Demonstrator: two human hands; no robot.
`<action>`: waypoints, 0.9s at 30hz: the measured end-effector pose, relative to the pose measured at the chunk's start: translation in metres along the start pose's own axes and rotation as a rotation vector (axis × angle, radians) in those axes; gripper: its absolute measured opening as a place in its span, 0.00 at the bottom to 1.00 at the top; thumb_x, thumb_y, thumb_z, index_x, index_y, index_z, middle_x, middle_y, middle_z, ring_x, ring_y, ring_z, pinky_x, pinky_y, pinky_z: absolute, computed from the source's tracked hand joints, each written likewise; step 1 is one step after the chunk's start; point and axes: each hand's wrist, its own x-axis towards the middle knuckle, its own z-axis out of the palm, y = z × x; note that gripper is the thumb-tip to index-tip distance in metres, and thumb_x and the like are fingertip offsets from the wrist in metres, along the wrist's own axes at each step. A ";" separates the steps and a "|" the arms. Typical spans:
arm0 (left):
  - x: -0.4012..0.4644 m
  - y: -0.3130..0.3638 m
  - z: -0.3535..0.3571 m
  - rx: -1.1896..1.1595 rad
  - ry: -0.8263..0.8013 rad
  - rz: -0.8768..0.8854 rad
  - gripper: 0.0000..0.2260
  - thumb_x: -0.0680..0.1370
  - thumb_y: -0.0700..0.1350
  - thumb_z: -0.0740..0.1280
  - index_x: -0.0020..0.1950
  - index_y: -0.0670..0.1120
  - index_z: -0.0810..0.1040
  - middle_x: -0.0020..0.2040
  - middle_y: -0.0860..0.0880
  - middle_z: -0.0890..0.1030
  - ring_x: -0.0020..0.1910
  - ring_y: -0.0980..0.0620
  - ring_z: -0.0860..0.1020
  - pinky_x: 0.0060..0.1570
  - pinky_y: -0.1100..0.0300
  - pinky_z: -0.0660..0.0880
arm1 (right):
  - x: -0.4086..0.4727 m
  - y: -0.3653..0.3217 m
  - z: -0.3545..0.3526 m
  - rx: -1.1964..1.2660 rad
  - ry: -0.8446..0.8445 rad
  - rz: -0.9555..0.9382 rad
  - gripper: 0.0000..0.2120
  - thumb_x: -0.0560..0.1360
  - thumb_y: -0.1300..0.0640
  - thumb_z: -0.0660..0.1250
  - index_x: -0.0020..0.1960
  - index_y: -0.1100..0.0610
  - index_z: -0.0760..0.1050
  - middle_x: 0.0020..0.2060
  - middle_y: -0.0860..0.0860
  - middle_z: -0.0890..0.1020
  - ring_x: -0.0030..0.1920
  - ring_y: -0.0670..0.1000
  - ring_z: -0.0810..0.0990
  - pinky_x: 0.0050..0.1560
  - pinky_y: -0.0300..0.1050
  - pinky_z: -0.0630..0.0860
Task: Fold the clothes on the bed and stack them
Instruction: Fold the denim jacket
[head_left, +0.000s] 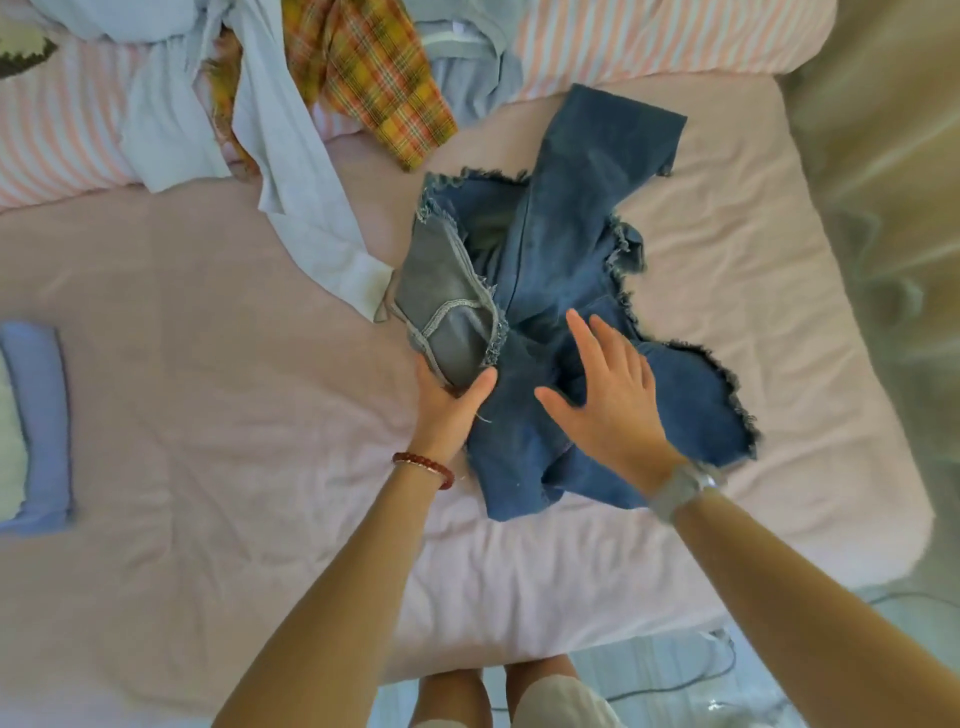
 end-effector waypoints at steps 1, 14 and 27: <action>-0.001 0.000 0.002 0.005 0.045 0.007 0.15 0.75 0.32 0.65 0.60 0.44 0.72 0.57 0.44 0.78 0.55 0.49 0.78 0.57 0.55 0.75 | 0.010 0.006 0.005 -0.078 -0.144 0.053 0.36 0.74 0.43 0.62 0.76 0.49 0.51 0.67 0.51 0.68 0.70 0.55 0.62 0.70 0.58 0.57; -0.095 -0.024 -0.102 0.411 0.112 -0.159 0.17 0.79 0.43 0.63 0.67 0.50 0.66 0.43 0.51 0.77 0.42 0.58 0.75 0.35 0.75 0.71 | -0.057 -0.044 0.024 0.170 -0.272 -0.089 0.20 0.74 0.41 0.53 0.51 0.48 0.80 0.34 0.43 0.80 0.41 0.51 0.78 0.50 0.50 0.72; -0.077 0.037 -0.120 0.692 0.138 0.149 0.24 0.76 0.38 0.66 0.71 0.46 0.64 0.66 0.44 0.68 0.60 0.48 0.72 0.57 0.58 0.72 | -0.026 -0.125 0.008 0.509 -0.361 0.053 0.18 0.80 0.61 0.54 0.70 0.55 0.64 0.35 0.47 0.73 0.28 0.43 0.70 0.31 0.32 0.65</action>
